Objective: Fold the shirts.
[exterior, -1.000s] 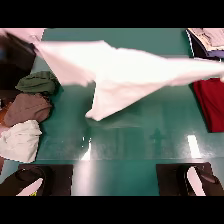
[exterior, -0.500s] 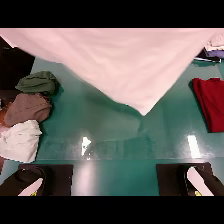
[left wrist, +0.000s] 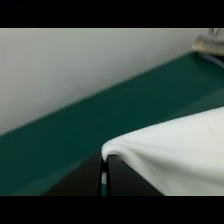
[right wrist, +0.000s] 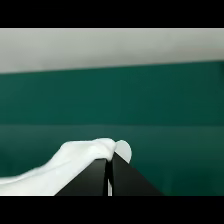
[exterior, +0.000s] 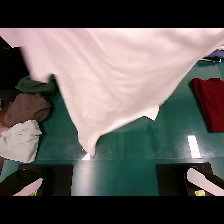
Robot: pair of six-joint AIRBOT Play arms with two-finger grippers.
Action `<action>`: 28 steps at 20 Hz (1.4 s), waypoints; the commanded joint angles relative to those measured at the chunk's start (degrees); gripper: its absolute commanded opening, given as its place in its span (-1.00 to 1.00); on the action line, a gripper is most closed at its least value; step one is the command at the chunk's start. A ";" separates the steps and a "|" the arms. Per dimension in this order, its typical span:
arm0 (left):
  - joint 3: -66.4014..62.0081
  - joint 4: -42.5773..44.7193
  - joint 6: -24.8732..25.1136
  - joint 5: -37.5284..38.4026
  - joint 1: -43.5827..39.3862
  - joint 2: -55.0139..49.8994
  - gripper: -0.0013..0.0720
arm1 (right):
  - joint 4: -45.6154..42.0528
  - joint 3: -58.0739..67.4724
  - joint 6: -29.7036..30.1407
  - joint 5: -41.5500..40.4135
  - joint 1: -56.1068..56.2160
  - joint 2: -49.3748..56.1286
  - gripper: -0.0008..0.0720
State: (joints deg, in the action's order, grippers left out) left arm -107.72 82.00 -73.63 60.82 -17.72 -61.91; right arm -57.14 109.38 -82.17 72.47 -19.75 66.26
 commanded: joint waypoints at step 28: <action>6.60 10.64 -5.46 17.09 9.31 -25.53 -0.89 | 13.60 -66.36 -3.34 -18.18 42.27 4.13 0.41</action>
State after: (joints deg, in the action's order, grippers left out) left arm -101.14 92.95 -79.18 76.14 -8.45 -87.39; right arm -49.50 51.83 -84.31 60.84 15.68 71.50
